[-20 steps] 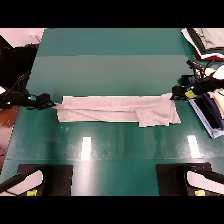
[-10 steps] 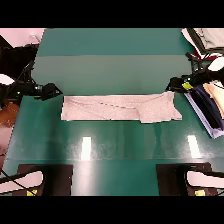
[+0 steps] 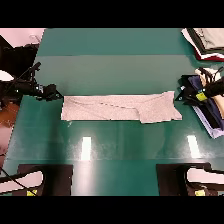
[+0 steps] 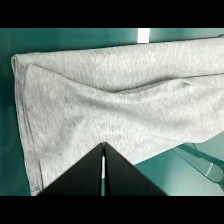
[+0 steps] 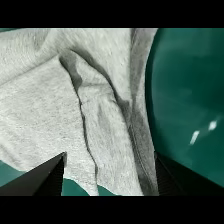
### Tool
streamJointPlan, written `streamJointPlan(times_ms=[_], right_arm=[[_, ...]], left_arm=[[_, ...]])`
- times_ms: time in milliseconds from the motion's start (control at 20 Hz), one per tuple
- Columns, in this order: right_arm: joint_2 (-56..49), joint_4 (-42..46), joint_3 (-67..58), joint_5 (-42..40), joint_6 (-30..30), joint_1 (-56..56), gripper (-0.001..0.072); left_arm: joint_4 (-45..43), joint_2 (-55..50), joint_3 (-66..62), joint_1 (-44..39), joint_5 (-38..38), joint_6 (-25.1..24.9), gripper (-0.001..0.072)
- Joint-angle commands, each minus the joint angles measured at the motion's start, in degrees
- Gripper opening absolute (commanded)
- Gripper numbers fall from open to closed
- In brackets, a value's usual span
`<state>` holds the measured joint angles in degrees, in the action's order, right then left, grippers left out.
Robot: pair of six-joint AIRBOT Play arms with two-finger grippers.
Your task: Fold the shirts.
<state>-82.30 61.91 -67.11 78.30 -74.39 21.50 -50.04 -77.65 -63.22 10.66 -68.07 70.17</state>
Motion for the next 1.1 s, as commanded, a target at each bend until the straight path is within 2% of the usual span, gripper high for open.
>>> streamJointPlan(times_ms=[0,350,550,650,750,850,900,1050], right_arm=[[-2.6,-9.4,4.5,-1.2,7.3,5.8,0.0632],[-11.9,-18.4,4.7,-0.8,13.7,5.3,0.0624],[-12.6,-18.8,4.7,-0.5,15.5,1.2,0.0563],[-12.6,-18.7,4.7,-0.1,15.6,0.0,0.0458],[-12.6,-18.8,4.7,0.9,17.0,-0.2,0.0263],[-12.6,-18.9,4.6,3.0,18.8,-0.2,0.0038],[-12.3,-18.9,4.6,4.0,19.3,-0.2,0.0011],[-8.1,-19.5,4.6,4.2,18.3,-0.7,0.0010]], left_arm=[[0.8,0.0,-0.1,-2.1,-1.4,0.3,0.0022],[0.8,0.0,-0.1,-13.3,2.8,0.5,0.0022],[0.8,0.0,-0.1,-16.5,4.5,2.5,0.0022],[0.8,0.0,-0.1,-16.6,4.3,3.1,0.0022],[0.8,0.0,-0.1,-16.6,4.4,3.4,0.0022],[0.8,0.0,-0.1,-16.6,4.5,4.0,0.0022],[0.8,0.0,-0.1,-16.6,4.4,5.0,0.0021],[0.8,-0.1,-0.2,-17.9,5.9,6.4,0.0021]])
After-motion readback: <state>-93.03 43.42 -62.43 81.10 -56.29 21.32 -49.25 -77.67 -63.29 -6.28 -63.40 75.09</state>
